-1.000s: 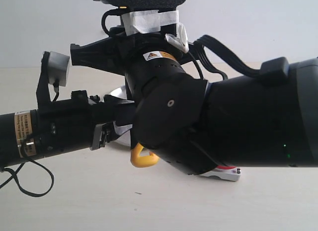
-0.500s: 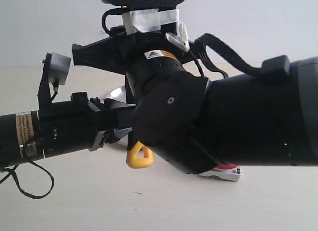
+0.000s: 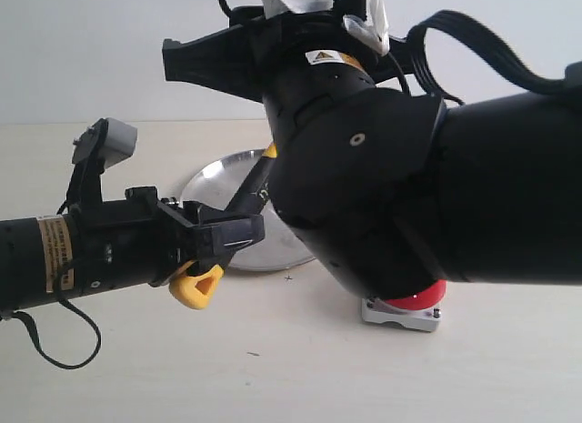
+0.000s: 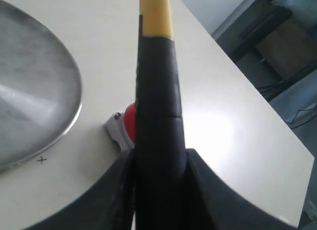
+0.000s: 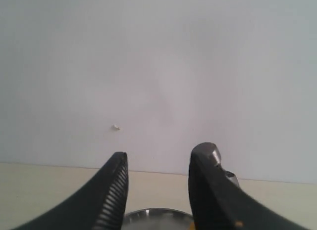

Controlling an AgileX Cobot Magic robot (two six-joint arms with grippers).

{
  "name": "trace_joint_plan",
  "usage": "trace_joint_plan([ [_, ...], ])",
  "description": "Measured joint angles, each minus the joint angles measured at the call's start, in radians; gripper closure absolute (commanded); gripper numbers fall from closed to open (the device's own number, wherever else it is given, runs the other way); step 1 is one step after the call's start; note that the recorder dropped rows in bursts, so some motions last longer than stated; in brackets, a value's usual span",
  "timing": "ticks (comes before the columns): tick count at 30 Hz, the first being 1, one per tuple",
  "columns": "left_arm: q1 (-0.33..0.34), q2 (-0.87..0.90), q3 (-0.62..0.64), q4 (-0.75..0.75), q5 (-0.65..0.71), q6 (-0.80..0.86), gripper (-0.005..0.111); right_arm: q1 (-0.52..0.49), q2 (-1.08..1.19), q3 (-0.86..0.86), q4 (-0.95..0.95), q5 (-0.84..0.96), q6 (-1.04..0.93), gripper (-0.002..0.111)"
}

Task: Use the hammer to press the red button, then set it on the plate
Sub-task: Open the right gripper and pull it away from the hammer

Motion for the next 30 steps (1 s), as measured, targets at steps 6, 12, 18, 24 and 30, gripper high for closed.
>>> trace_joint_plan([
  [6,0.004,-0.011,-0.012,-0.023,0.131,0.132,0.107,0.0,0.0,0.0,0.013,-0.002,-0.173,0.068],
  [12,0.006,-0.065,-0.084,-0.045,0.453,0.298,0.107,0.0,-0.041,0.0,0.033,0.083,-0.342,0.068],
  [18,0.009,-0.127,-0.144,-0.06,0.643,0.484,0.107,-0.035,-0.173,-0.002,0.133,0.204,-0.48,0.064],
  [24,0.009,-0.158,-0.174,-0.047,0.738,0.615,0.107,-0.152,-0.305,-0.002,0.388,0.348,-0.738,0.054],
  [30,0.009,-0.16,-0.224,0.034,0.859,0.646,0.107,-0.174,-0.356,0.006,0.424,0.355,-0.806,0.054],
])
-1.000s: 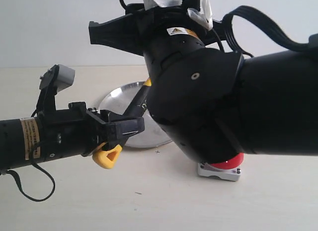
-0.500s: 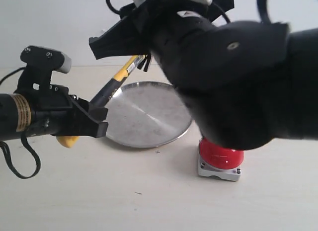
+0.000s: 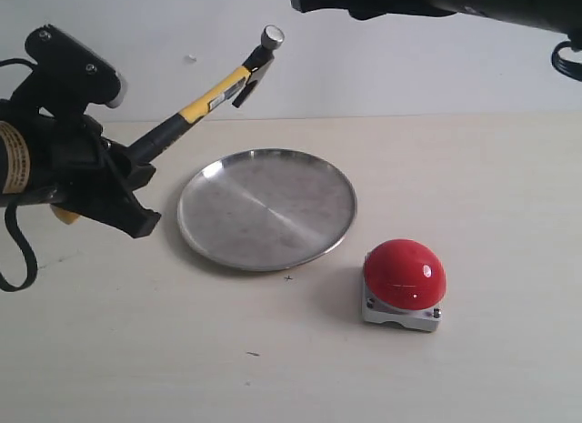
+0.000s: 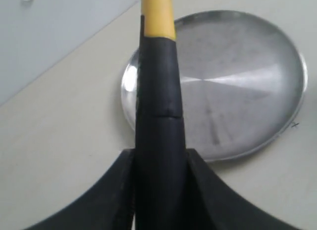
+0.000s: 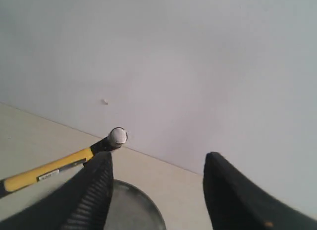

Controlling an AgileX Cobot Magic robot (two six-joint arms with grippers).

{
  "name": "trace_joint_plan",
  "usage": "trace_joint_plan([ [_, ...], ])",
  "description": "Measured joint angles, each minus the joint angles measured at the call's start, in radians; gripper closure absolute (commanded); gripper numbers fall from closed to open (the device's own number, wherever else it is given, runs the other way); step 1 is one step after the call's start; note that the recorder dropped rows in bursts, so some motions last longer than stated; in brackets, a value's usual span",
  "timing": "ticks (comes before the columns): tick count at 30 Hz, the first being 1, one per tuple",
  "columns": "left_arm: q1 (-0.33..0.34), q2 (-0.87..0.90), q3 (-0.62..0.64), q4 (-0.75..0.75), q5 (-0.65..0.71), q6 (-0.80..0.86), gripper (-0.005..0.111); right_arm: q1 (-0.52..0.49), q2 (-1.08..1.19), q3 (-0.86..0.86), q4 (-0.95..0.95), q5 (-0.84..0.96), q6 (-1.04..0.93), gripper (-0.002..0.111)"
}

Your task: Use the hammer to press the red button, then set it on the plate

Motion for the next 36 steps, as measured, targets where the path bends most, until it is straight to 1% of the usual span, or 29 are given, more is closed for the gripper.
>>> trace_joint_plan([
  [6,0.0,0.0,-0.068,0.075,0.106,-0.011,0.107,-0.002,0.004,0.0,0.002,-0.049,-0.19,0.054],
  [9,0.0,0.002,-0.136,0.123,0.175,-0.039,0.107,-0.002,0.01,0.0,0.002,-0.079,-0.285,0.054],
  [11,0.0,0.01,-0.194,0.164,0.232,-0.055,0.107,-0.002,0.014,0.0,0.002,-0.085,-0.311,0.054],
  [13,0.0,0.018,-0.244,0.231,0.318,-0.066,0.107,-0.002,0.014,0.002,0.0,-0.098,-0.317,0.054],
  [16,-0.002,0.031,-0.281,0.37,0.455,-0.072,0.107,-0.004,0.014,0.002,-0.012,-0.128,-0.317,0.054],
  [18,-0.002,0.04,-0.283,0.456,0.561,-0.065,0.107,-0.021,0.014,0.0,-0.016,-0.139,-0.317,0.054],
  [21,-0.025,0.047,-0.249,0.538,0.621,-0.078,0.107,-0.066,0.021,-0.023,-0.008,-0.139,-0.317,0.054],
  [22,-0.042,0.049,-0.234,0.584,0.639,-0.099,0.107,-0.085,0.026,-0.032,-0.003,-0.139,-0.317,0.054],
  [23,-0.104,0.069,-0.19,0.709,0.705,-0.175,0.107,-0.133,0.036,-0.054,-0.001,-0.139,-0.317,0.054],
  [24,-0.142,0.082,-0.166,0.767,0.749,-0.216,0.107,-0.157,0.039,-0.062,-0.001,-0.139,-0.317,0.054],
  [26,-0.222,0.106,-0.139,0.824,0.817,-0.252,0.107,-0.198,0.049,-0.068,-0.001,-0.137,-0.317,0.054],
  [29,-0.366,0.151,-0.127,0.868,0.872,-0.302,0.107,-0.236,0.091,-0.072,0.001,-0.072,-0.317,0.057],
  [32,-0.463,0.181,-0.12,0.88,0.945,-0.397,0.107,-0.236,0.123,-0.077,0.004,0.025,-0.317,0.057],
  [34,-0.508,0.182,-0.099,0.88,0.978,-0.498,0.107,-0.236,0.132,-0.077,0.006,0.029,-0.317,0.059],
  [36,-0.534,0.182,-0.074,0.884,0.983,-0.581,0.107,-0.236,0.132,-0.077,0.006,-0.018,-0.317,0.065],
])
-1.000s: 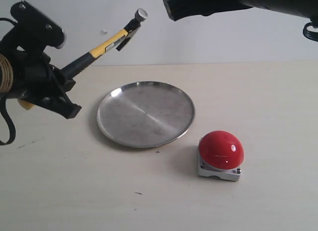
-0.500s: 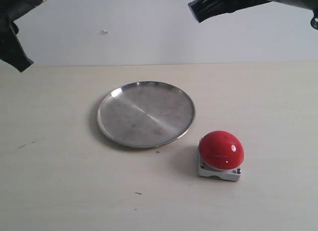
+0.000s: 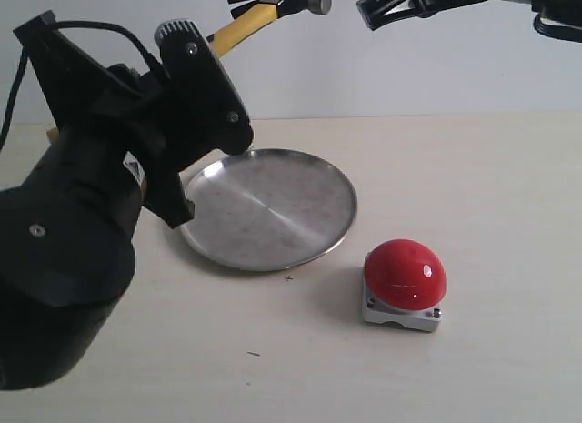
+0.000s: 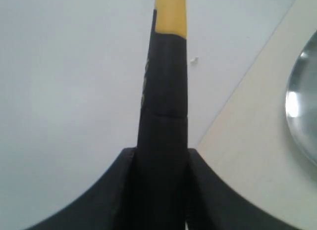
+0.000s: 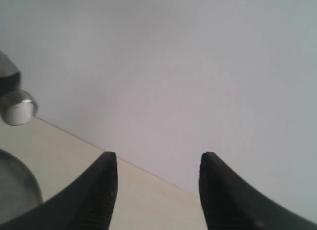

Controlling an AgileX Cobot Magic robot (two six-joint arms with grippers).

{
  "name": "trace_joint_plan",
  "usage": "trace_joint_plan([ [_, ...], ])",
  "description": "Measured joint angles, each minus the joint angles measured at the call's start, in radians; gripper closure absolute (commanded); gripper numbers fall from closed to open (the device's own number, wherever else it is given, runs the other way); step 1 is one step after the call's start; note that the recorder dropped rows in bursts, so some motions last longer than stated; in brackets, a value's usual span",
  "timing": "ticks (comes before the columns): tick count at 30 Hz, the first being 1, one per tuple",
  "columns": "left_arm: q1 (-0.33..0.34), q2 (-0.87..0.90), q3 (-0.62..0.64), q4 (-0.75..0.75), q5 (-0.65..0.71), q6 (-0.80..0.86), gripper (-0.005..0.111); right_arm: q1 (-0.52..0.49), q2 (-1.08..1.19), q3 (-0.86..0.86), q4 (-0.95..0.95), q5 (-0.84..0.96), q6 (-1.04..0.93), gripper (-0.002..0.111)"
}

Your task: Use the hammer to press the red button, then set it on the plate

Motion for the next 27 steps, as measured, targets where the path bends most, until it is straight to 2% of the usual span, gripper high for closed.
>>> trace_joint_plan([
  [2,-0.006,0.0,0.039,0.002,0.0,-0.08,0.107,0.0,-0.011,0.005,0.0,-0.056,0.0,0.074],
  [5,-0.007,0.0,0.081,-0.004,0.0,-0.156,0.107,0.0,-0.031,0.077,-0.023,-0.094,0.0,0.075],
  [9,-0.007,0.0,0.089,-0.004,0.0,-0.17,0.107,0.005,-0.036,0.18,-0.009,-0.144,0.0,0.081],
  [12,-0.007,0.0,0.089,-0.004,0.0,-0.178,0.107,0.034,-0.038,0.257,-0.009,-0.225,0.0,0.092],
  [14,-0.007,0.0,0.089,-0.004,0.0,-0.18,0.107,0.054,-0.038,0.309,-0.004,-0.21,0.0,0.098],
  [19,-0.007,0.0,0.089,-0.004,0.0,-0.163,0.107,0.095,-0.043,0.429,-0.002,0.005,0.0,0.108],
  [23,-0.007,0.0,0.089,-0.004,0.0,-0.122,0.107,0.147,-0.087,0.537,-0.07,0.305,0.0,0.108],
  [27,-0.007,0.0,0.089,-0.004,0.0,-0.102,0.107,0.194,-0.189,0.585,-0.11,0.522,0.0,0.108],
])
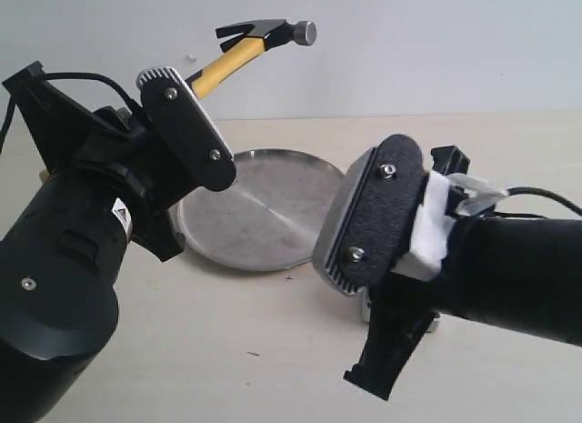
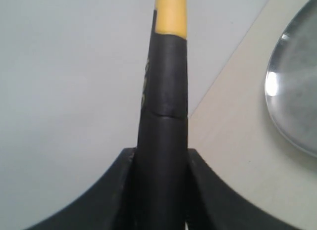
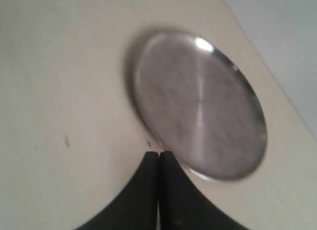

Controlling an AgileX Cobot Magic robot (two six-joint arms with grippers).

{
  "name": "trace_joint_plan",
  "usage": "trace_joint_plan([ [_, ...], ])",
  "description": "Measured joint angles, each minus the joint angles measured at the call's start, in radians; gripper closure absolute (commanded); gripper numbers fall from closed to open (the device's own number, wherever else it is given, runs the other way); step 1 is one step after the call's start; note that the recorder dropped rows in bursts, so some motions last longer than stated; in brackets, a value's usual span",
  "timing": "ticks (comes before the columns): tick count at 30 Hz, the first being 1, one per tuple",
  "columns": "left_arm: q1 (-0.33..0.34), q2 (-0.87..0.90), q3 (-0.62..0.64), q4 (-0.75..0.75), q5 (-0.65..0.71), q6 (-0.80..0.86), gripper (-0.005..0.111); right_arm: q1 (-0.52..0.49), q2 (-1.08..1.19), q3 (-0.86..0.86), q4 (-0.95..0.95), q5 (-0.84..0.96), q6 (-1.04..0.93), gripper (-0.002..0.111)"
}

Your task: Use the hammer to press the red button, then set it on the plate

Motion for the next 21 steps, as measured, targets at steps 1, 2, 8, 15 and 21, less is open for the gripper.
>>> trace_joint_plan([
  [1,0.0,0.0,0.0,0.0,0.0,0.003,0.107,0.005,-0.032,0.002,0.013,0.039,0.0,0.108],
  [2,0.0,0.0,0.0,0.0,0.0,0.005,0.107,0.009,-0.083,0.006,0.033,0.08,0.002,0.108],
  [8,0.0,0.0,0.0,0.0,0.0,0.006,0.107,0.014,-0.321,-0.01,-0.137,0.409,0.373,0.108],
  [15,0.0,0.0,0.0,0.0,0.0,0.052,0.107,0.016,-0.343,-0.275,-1.075,0.705,1.572,0.108],
  [21,0.0,0.0,0.0,0.0,0.0,0.14,0.107,0.016,-0.197,-0.594,-1.78,0.992,2.399,0.108],
])
